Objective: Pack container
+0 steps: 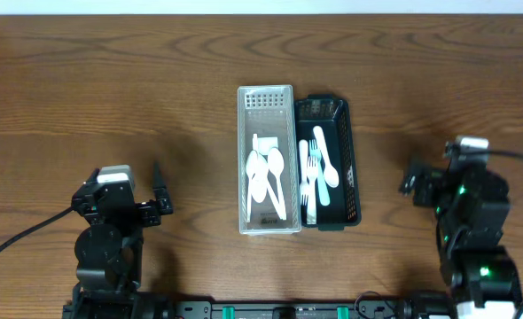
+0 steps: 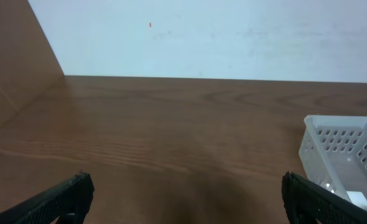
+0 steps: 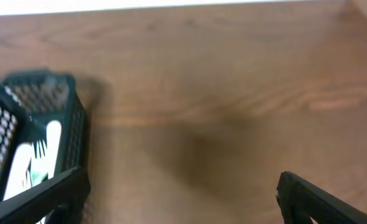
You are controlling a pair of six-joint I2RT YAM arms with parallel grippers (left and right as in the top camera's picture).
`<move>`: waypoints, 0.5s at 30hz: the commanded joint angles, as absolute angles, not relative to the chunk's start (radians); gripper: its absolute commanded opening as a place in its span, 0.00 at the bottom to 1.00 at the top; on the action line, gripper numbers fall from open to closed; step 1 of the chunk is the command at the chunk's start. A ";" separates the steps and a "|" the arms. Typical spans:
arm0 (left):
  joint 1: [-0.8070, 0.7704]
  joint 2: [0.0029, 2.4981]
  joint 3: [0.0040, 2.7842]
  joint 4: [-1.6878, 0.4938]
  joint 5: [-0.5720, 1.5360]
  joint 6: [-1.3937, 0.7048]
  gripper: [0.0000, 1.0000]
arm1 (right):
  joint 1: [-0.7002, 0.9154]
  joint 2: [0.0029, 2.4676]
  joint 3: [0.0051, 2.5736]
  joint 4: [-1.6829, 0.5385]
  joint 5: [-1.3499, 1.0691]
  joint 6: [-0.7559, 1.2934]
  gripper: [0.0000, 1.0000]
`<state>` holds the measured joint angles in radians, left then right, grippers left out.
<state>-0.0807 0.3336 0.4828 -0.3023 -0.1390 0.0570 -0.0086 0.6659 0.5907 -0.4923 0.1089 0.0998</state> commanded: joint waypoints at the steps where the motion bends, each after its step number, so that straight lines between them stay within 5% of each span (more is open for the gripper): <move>1: -0.083 0.333 0.489 -0.298 -0.150 0.067 0.98 | 0.001 0.627 0.540 -0.530 0.116 0.130 0.99; 15: -0.083 0.340 0.489 -0.299 -0.150 0.067 0.98 | 0.001 0.638 0.525 -0.857 0.116 0.130 0.99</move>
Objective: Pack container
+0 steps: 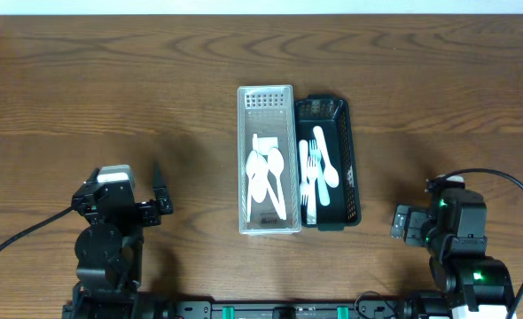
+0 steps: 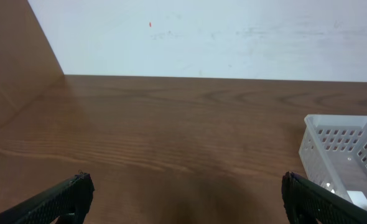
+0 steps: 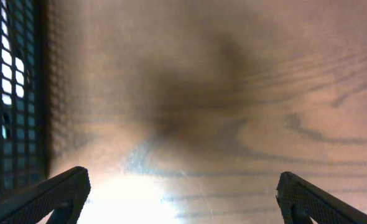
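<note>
A white slotted basket [image 1: 266, 99] holding white spoons [image 1: 266, 175] stands mid-table, its corner also showing in the left wrist view as the white basket [image 2: 342, 146]. Touching its right side is a black basket [image 1: 331, 111] with white forks and spoons [image 1: 315, 173]; the wall of the black basket [image 3: 9, 93] fills the left edge of the right wrist view. My left gripper [image 2: 183, 199] is open over bare wood, left of the white basket. My right gripper [image 3: 183, 199] is open, low over bare wood to the right of the black basket. Neither holds anything.
The wooden table [image 1: 111, 80] stretches to a pale wall [image 2: 202, 37] at the back. My left arm [image 1: 111, 221] and right arm [image 1: 456, 239] sit near the front edge, with cables trailing off to either side.
My right arm has drawn back toward the front edge and its camera now looks down close at the wood beside the black basket. The left arm and both baskets have not moved.
</note>
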You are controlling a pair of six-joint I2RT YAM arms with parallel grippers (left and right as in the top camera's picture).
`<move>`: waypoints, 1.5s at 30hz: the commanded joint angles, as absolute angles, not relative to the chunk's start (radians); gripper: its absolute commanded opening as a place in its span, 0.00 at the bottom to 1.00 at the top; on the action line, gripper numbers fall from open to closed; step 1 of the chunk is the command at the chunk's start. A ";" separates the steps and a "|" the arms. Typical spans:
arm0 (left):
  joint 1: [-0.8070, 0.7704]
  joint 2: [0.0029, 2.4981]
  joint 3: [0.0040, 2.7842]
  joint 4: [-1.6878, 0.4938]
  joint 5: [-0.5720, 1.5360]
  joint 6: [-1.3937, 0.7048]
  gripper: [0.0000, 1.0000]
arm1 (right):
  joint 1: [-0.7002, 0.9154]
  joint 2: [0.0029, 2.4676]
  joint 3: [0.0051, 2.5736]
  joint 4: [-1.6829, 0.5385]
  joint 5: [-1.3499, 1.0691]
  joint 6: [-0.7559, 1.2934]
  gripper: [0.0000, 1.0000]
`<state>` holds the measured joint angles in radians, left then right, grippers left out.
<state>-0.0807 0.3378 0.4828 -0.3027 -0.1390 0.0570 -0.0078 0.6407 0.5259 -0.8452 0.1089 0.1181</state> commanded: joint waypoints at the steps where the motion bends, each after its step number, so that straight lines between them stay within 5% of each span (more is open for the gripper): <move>1: -0.083 0.340 0.489 -0.299 -0.150 0.067 0.98 | 0.001 0.638 0.525 -0.864 0.116 0.130 0.99; 8: -0.083 0.340 0.489 -0.299 -0.150 0.067 0.98 | 0.001 0.562 0.524 -0.873 0.116 0.130 0.99; 21: -0.083 0.340 0.489 -0.299 -0.150 0.067 0.98 | 0.001 0.012 0.468 -0.904 0.101 0.088 0.99; 26: -0.083 0.340 0.489 -0.299 -0.150 0.067 0.98 | 0.001 0.010 0.297 -0.614 0.036 0.020 0.99; 32: -0.083 0.340 0.489 -0.299 -0.150 0.067 0.98 | 0.015 0.005 0.019 0.004 0.010 -0.106 0.99; 45: -0.083 0.340 0.489 -0.299 -0.150 0.067 0.98 | 0.027 0.006 0.006 -0.075 0.003 -0.154 0.99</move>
